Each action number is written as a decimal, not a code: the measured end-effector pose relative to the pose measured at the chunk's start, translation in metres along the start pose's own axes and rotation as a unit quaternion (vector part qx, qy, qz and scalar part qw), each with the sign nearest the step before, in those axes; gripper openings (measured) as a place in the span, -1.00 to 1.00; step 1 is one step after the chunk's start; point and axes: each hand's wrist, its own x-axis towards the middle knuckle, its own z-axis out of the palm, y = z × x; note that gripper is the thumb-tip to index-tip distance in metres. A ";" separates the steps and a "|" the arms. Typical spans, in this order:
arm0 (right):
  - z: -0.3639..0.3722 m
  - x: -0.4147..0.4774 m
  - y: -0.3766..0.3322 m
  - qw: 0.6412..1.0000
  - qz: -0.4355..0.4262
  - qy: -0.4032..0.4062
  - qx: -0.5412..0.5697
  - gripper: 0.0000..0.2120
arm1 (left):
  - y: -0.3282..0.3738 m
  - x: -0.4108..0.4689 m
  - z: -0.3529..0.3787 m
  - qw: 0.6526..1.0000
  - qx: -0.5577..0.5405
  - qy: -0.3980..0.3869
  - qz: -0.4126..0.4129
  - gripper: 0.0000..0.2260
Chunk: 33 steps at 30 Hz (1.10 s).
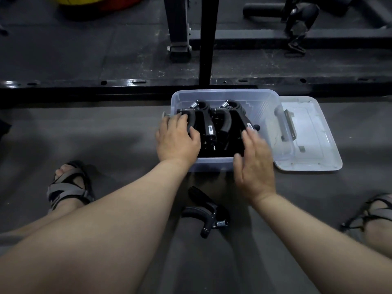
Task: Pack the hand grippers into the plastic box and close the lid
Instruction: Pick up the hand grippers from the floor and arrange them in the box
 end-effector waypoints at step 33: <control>0.064 -0.115 -0.057 0.746 0.625 -0.229 0.022 -0.22 | -0.006 0.006 0.007 0.998 -0.051 0.040 0.008 -0.56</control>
